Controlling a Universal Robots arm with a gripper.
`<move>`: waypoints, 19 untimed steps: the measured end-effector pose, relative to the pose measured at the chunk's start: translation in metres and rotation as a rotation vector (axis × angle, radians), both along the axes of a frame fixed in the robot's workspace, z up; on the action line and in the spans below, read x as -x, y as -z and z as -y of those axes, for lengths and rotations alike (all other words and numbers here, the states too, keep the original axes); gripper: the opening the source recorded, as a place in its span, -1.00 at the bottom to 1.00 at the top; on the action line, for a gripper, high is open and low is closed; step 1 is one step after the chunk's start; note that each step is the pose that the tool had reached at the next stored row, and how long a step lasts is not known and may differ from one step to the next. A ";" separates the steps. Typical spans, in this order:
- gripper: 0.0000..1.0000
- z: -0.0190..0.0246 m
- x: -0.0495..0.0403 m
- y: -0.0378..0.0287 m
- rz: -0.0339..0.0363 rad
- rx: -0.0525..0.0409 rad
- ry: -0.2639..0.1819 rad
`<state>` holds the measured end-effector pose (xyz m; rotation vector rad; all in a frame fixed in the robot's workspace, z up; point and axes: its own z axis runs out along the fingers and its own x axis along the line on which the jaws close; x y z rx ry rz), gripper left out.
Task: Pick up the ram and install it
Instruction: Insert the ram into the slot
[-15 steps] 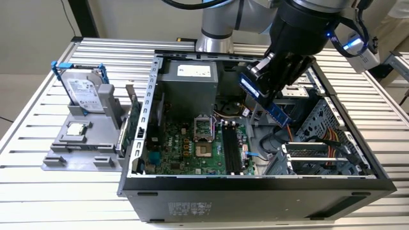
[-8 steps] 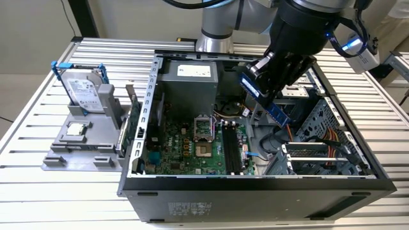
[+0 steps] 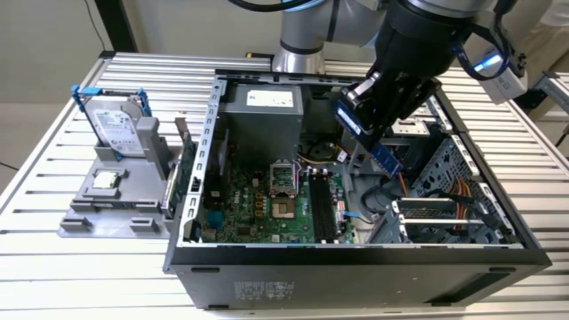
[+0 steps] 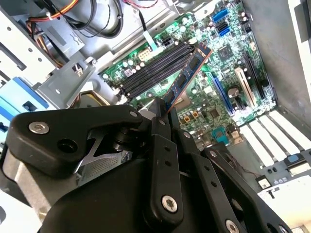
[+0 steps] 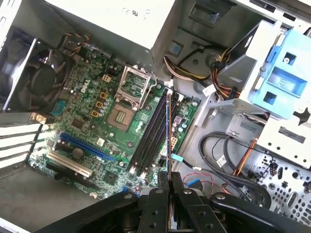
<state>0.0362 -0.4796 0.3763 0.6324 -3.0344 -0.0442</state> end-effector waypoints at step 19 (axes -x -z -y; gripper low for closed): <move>-1.00 0.0000 0.0005 0.0000 0.0000 0.0001 0.143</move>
